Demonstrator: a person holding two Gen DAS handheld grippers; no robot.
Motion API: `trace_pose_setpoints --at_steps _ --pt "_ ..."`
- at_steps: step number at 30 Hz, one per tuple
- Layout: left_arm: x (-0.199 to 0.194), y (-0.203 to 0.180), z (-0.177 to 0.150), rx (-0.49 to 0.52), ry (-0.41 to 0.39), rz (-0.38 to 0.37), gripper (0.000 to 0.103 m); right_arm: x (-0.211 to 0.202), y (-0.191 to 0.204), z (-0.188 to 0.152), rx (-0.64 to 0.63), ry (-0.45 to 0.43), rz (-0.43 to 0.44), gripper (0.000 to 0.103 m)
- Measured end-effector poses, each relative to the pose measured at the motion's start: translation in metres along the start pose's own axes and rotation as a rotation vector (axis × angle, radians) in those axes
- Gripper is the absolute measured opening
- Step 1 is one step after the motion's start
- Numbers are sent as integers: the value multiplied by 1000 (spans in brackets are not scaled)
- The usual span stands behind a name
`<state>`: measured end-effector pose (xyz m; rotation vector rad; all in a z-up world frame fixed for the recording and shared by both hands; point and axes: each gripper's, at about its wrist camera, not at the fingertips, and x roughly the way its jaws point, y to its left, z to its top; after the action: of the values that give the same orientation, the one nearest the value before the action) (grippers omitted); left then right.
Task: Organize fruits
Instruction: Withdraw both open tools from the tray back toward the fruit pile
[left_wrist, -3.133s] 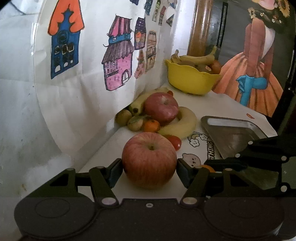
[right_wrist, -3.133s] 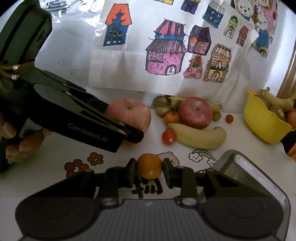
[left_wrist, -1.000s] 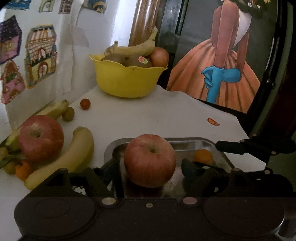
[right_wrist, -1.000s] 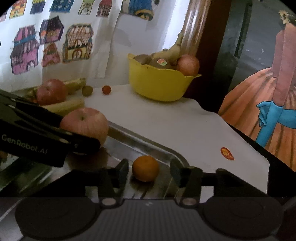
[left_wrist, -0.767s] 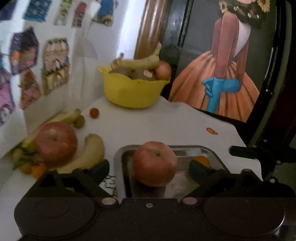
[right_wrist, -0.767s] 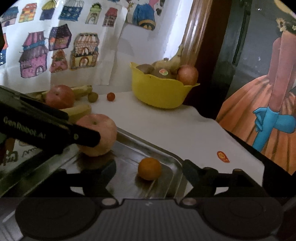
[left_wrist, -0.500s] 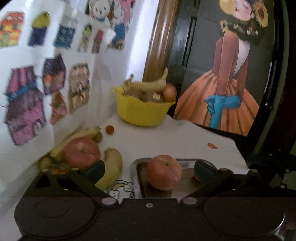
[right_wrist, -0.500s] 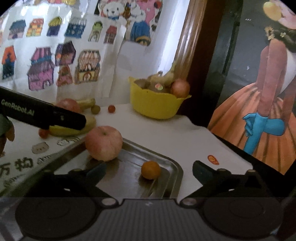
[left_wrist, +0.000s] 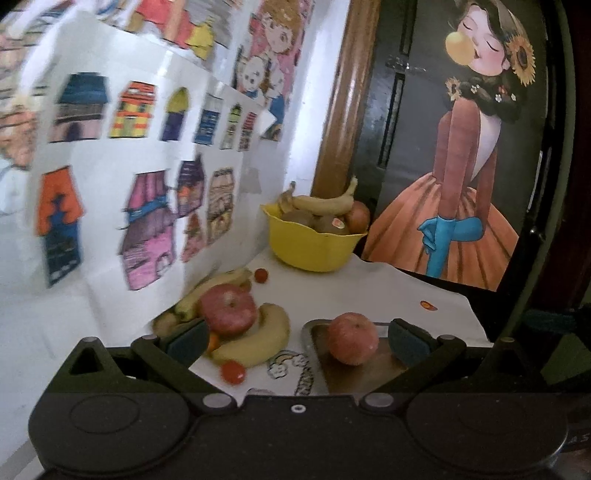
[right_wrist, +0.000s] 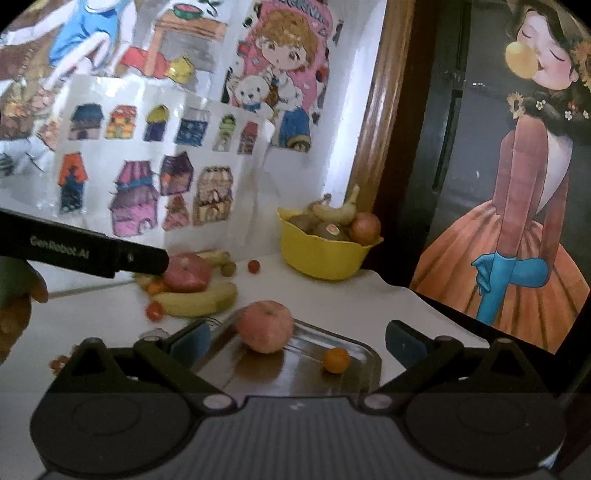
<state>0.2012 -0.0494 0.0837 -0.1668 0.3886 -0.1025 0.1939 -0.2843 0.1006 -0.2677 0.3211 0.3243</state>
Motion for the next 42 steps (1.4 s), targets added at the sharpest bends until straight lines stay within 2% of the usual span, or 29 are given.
trace_pose_setpoints --at_steps 9,20,30,35,42 --pt "-38 29 -17 19 6 60 102 -29 35 -5 60 14 13 103" --pt "-72 57 -49 40 41 89 102 -56 74 -32 191 109 -56 103" --pt "-77 71 -62 58 72 118 102 -65 89 -57 294 199 -171 103" --pt "-72 75 -64 53 93 122 102 -64 87 -67 350 232 -171 103" --pt "-59 76 -60 54 115 138 102 -54 85 -61 335 239 -167 103"
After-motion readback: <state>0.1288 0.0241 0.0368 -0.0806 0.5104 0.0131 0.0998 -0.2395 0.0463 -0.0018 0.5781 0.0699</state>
